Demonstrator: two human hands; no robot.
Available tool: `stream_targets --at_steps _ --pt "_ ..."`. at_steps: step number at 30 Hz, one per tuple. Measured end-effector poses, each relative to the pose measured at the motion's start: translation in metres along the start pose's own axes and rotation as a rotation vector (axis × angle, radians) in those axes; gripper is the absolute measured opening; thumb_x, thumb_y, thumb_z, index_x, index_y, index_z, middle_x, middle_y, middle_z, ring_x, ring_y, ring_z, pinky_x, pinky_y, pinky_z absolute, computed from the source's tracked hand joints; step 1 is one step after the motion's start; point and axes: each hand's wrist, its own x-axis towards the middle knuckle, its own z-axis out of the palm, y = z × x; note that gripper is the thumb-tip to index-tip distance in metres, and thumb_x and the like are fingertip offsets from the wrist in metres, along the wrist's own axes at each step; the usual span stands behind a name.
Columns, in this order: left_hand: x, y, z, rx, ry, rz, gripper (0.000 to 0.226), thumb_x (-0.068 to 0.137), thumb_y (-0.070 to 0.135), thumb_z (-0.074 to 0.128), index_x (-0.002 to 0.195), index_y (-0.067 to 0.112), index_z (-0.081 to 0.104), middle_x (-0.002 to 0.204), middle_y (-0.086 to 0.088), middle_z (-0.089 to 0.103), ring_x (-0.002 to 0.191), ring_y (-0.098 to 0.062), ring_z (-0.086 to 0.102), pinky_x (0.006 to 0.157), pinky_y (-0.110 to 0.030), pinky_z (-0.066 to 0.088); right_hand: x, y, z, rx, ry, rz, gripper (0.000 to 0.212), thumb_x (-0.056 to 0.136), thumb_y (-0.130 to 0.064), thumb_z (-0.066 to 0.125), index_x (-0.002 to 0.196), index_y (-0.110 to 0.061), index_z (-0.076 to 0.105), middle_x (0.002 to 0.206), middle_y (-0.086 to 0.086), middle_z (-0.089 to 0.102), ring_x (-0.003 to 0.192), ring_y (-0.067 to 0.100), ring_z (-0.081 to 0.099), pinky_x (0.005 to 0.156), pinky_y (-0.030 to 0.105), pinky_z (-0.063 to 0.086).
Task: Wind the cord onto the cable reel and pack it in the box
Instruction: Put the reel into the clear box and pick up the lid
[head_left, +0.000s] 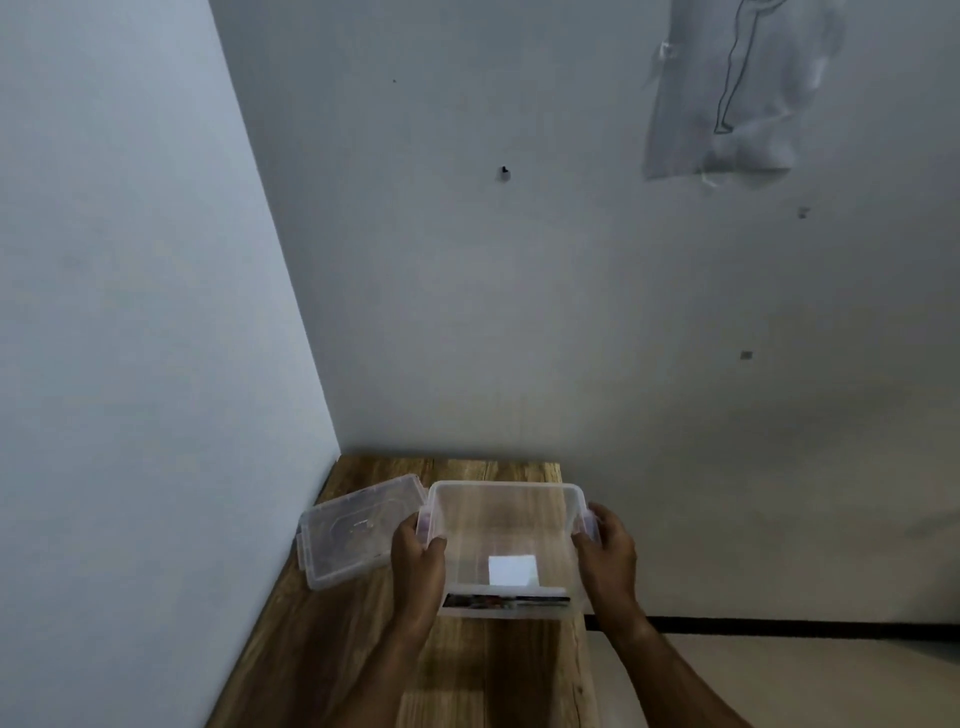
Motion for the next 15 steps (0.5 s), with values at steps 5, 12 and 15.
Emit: stream_targets --at_steps 5,12,15 --pt "-0.051 -0.022 -0.029 0.066 0.005 -0.069 0.036 0.094 0.014 0.059 0.128 0.015 0.051 0.128 -0.004 0.057 0.114 -0.022 0.057 0.083 -0.029 0.052 -0.051 0.009 -0.014 -0.048 -0.045 0.012 0.024 0.094 -0.006 0.063 0.111 -0.023 0.065 0.101 -0.006 0.07 0.093 0.011 0.067 0.074 0.035 0.06" --pt "-0.117 -0.043 -0.053 0.045 0.013 -0.156 0.041 0.093 0.016 0.06 0.133 0.016 0.049 0.124 0.001 0.057 0.114 -0.02 0.058 0.088 -0.034 0.052 -0.104 0.027 -0.031 -0.09 -0.082 0.064 0.026 0.096 -0.009 0.062 0.12 -0.017 0.064 0.107 -0.003 0.07 0.099 0.017 0.067 0.079 0.036 0.06" --pt "-0.135 -0.048 -0.059 0.031 0.023 -0.197 0.038 0.091 0.015 0.063 0.126 0.016 0.047 0.12 0.0 0.055 0.102 -0.015 0.06 0.076 -0.031 0.053 -0.12 0.026 -0.038 -0.087 -0.083 0.082 0.026 0.094 -0.005 0.062 0.114 -0.021 0.064 0.104 -0.004 0.07 0.097 0.016 0.066 0.079 0.038 0.059"
